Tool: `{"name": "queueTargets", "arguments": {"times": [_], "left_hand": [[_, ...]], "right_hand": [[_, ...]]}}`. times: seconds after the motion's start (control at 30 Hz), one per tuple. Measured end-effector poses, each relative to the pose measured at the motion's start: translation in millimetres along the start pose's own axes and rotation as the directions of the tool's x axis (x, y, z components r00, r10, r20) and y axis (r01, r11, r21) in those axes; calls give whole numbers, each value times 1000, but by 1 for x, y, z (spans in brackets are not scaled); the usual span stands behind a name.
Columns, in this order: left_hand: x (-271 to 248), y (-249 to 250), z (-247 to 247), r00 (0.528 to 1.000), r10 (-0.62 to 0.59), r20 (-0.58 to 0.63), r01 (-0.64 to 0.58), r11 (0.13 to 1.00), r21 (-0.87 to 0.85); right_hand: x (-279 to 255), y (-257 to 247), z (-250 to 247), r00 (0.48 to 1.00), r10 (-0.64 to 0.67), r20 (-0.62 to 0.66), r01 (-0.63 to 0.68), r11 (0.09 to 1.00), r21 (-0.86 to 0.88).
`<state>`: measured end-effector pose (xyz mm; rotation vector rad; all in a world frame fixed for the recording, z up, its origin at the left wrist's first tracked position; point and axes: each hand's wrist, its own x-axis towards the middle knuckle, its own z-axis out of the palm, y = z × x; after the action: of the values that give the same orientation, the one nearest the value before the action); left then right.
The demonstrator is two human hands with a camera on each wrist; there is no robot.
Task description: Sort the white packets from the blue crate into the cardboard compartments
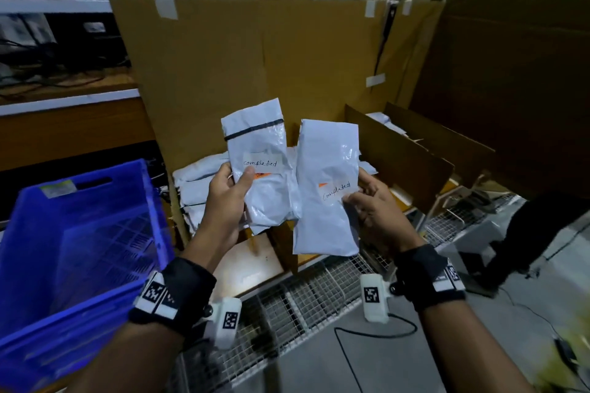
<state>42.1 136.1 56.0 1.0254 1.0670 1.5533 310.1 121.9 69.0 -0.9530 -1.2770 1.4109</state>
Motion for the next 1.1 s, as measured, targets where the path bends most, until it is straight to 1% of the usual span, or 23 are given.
{"name": "queueTargets", "arguments": {"times": [0.2, 0.33, 0.4, 0.5, 0.67, 0.8, 0.9, 1.0, 1.07, 1.1], "left_hand": [[12, -18, 71, 999, 18, -46, -18, 1000, 8], [19, -39, 129, 997, 66, -48, -63, 996, 66], [25, -53, 156, 995, 88, -44, -82, 991, 108], [35, -73, 193, 995, 82, -62, -74, 989, 128], [59, -99, 238, 994, 52, -91, -38, 988, 149], [92, -117, 259, 991, 59, -123, -34, 979, 200], [131, -135, 271, 988, 54, -145, -22, 978, 209], [178, -154, 280, 985, 55, -161, -23, 981, 193], [211, -166, 284, 979, 64, -194, -22, 977, 212], [227, -171, 283, 975, 57, -217, -7, 975, 224]], "right_hand": [[11, -16, -68, 1000, 10, 0, -10, 1000, 20], [25, -19, -131, 997, 13, -82, -17, 999, -49], [31, -18, -164, 995, 35, -96, -40, 998, -50], [39, -22, -205, 995, 61, -73, -64, 997, -48], [60, -26, -254, 995, 83, -48, -84, 996, -13], [94, -16, -284, 996, 75, -42, -77, 996, -46], [132, -4, -307, 995, 87, -49, -89, 995, -40], [180, 11, -327, 995, 99, -16, -99, 994, -46], [218, 20, -337, 990, 131, -54, -136, 986, -95], [237, 22, -340, 985, 147, -96, -160, 975, -155]]}}
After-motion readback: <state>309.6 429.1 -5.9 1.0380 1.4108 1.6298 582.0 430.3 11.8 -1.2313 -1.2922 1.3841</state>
